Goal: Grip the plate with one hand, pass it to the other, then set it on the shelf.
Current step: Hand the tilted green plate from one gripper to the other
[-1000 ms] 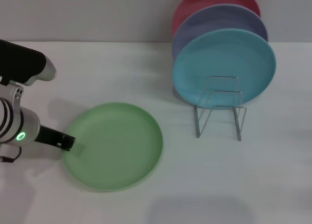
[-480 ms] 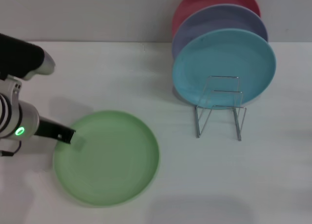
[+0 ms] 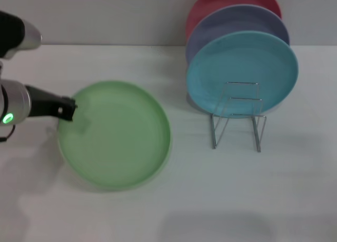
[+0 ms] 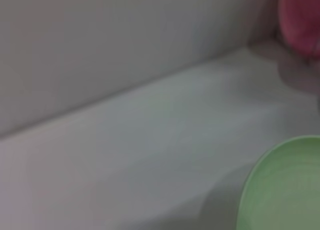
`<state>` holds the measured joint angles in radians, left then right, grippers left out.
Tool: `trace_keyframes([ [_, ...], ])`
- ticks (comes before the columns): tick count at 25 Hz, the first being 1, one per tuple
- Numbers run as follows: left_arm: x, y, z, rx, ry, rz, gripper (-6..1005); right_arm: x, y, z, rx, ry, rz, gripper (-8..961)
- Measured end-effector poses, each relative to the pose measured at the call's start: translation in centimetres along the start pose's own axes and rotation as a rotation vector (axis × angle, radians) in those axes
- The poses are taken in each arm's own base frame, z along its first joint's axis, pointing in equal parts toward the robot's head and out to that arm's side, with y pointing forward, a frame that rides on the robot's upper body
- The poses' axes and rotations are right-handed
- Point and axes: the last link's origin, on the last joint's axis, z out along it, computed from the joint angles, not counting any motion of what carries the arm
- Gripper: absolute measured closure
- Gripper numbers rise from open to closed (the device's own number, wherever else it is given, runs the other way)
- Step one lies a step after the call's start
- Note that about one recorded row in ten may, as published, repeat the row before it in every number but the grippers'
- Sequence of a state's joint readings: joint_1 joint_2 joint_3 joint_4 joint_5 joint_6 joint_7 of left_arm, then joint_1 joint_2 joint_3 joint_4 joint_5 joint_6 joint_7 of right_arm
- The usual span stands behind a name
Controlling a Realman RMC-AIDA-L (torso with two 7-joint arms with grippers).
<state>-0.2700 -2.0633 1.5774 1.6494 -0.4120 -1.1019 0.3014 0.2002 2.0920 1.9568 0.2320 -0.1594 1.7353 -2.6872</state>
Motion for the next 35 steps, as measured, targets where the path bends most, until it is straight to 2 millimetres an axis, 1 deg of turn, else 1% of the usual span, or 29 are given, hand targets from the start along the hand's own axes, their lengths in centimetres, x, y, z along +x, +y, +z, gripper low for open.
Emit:
trace_keyframes([
  [3,0.7,-0.1,-0.6,0.014,0.048,0.009,968,-0.9,1.5,2.4,-0.113,-0.083,0.031,120],
  [4,0.9,-0.2,-0.9,0.021,0.070,0.011,968,-1.2,2.6,4.4,-0.183,-0.101,0.097,119],
  [5,1.1,-0.3,-1.1,0.027,0.087,0.011,968,-1.2,2.6,4.4,-0.183,-0.101,0.097,119],
  [6,1.3,-0.3,-1.4,0.034,0.108,0.011,968,-1.0,3.1,5.5,-0.212,-0.090,0.135,119],
  [8,1.7,-0.5,-1.8,0.046,0.142,0.010,967,-0.4,4.3,7.9,-0.271,-0.023,0.177,119],
  [9,1.9,-0.5,-2.0,0.051,0.158,0.011,967,0.1,5.3,9.2,-0.304,0.034,0.186,119],
  [12,2.4,-0.6,-2.2,0.063,0.199,0.012,967,1.4,8.3,12.9,-0.386,0.251,0.193,119],
  [14,2.6,-0.6,-2.3,0.070,0.223,0.014,966,1.7,10.3,14.9,-0.428,0.396,0.179,119],
  [17,2.8,-0.8,-2.4,0.082,0.255,0.012,966,0.8,13.5,17.7,-0.496,0.526,0.143,119],
  [21,2.8,-0.9,-2.4,0.089,0.269,0.011,965,-1.0,17.3,19.9,-0.598,0.632,0.141,120],
  [25,2.7,-0.8,-2.4,0.087,0.268,0.011,964,-1.2,20.4,20.9,-0.653,0.797,0.111,119],
  [27,2.7,-0.7,-2.3,0.084,0.268,0.013,964,-0.8,21.8,21.4,-0.658,0.897,0.069,119],
  [30,2.8,-0.6,-2.3,0.081,0.269,0.012,964,-0.2,23.3,21.9,-0.658,0.991,0.031,120],
  [31,2.8,-0.6,-2.3,0.077,0.270,0.010,964,0.4,23.9,22.1,-0.657,1.026,0.011,120],
  [32,2.8,-0.5,-2.2,0.073,0.270,0.008,963,0.4,23.9,22.1,-0.657,1.026,0.011,121],
  [35,2.8,-0.4,-2.2,0.066,0.270,0.003,963,1.8,24.7,22.2,-0.656,1.094,-0.009,122],
])
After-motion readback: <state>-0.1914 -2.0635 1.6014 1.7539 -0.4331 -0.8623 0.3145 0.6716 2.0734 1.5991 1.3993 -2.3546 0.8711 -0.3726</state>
